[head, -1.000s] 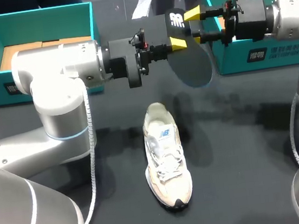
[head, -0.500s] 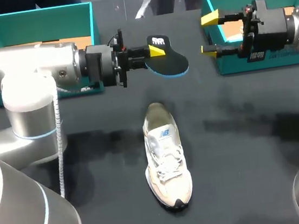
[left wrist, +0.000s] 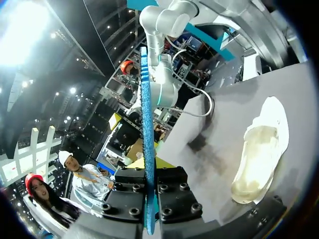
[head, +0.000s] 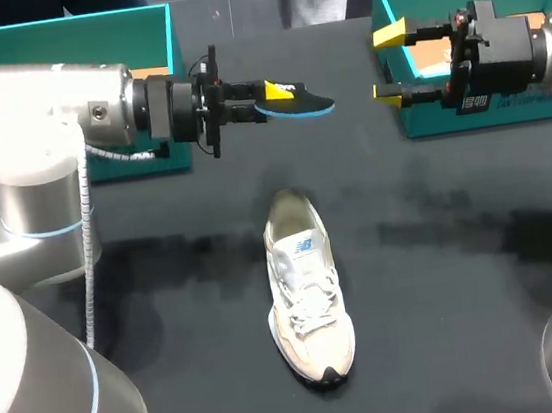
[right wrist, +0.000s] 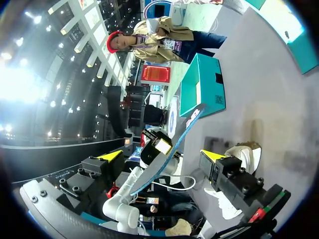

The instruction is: Take the shoe out of the shoebox, open the shoe tongue, remove and reinsert the insole, then place the shoe into the shoebox

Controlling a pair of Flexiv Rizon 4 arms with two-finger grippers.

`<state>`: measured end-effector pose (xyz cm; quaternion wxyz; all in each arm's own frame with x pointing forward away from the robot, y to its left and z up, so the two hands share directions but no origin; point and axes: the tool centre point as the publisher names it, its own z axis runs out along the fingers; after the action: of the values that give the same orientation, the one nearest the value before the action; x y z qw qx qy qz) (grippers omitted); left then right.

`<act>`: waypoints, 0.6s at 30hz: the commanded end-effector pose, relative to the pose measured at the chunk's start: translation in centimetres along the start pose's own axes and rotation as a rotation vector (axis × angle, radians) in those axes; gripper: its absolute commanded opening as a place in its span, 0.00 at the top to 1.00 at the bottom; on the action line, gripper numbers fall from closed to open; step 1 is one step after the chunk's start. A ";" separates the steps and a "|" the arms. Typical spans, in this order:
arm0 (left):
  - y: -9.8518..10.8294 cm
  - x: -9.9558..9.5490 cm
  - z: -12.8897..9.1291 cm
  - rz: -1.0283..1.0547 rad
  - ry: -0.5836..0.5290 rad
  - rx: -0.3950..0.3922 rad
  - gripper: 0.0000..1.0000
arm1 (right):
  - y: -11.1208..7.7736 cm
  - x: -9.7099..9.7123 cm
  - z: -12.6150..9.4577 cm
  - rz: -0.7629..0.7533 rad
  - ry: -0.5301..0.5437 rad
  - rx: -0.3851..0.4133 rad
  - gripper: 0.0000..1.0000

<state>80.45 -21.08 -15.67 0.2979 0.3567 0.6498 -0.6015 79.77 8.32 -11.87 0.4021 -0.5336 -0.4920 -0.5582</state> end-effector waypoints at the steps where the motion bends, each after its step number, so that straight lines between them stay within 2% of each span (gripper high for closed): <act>1: -0.2 -0.4 -1.0 -0.440 -0.042 0.048 1.00 | 0.0 0.0 0.1 0.000 -0.002 0.000 0.00; 6: -1.0 -1.0 -2.3 -0.829 -0.085 0.123 1.00 | 0.0 0.0 0.1 0.000 -0.002 0.000 0.00; 11: -1.7 -1.0 -2.5 -1.150 -0.101 0.197 1.00 | 0.0 0.0 0.1 0.000 -0.002 0.000 0.00; 18: -2.0 -0.9 -2.6 -1.163 -0.103 0.190 1.00 | 0.0 0.0 0.1 0.000 -0.002 0.000 0.00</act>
<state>79.53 -18.71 -13.45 0.1037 0.1396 0.6887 -0.7039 79.79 8.32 -11.86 0.4024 -0.5333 -0.4922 -0.5580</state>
